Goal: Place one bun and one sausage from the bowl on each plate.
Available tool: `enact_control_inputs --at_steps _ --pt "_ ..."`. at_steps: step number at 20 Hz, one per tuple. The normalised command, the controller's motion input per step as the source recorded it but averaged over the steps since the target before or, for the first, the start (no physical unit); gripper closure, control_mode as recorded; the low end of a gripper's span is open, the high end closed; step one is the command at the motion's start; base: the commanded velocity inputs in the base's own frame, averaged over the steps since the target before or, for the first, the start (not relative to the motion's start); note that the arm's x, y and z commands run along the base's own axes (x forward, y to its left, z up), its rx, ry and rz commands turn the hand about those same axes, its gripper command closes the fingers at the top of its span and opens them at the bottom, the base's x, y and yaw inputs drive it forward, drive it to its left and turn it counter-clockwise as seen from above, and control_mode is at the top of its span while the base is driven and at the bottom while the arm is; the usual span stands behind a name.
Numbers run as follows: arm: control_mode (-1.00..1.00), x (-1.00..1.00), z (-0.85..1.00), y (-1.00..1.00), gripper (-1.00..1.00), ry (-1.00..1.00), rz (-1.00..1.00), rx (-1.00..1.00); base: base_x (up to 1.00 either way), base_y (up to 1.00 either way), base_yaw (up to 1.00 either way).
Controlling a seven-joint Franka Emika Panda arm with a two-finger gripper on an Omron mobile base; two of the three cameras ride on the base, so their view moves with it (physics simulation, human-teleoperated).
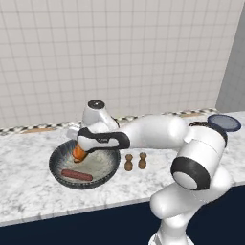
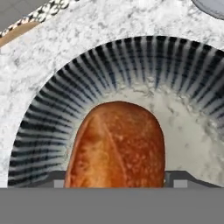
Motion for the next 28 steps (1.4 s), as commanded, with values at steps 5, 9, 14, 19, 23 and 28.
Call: enact_control_inputs --at_steps 5,9,14,19,23,28 --pt "-1.00 -0.01 1.00 -0.86 1.00 0.00 0.31 -0.19 0.00 0.00 0.00" --pt "-1.00 -0.12 0.94 -0.95 1.00 0.00 0.38 -0.24 0.00 0.00 0.00" --pt "-1.00 -0.50 0.33 -1.00 1.00 -0.05 0.34 -0.13 0.00 0.00 0.00" --pt "-1.00 -0.74 -0.12 -1.00 1.00 -0.07 0.20 0.02 0.00 0.00 0.00" --pt "-1.00 -0.03 -0.17 -0.95 1.00 0.00 0.04 0.01 0.00 0.00 0.00" --pt "-1.00 0.00 -0.01 -0.40 1.00 0.00 0.00 0.03 0.00 0.00 0.00"
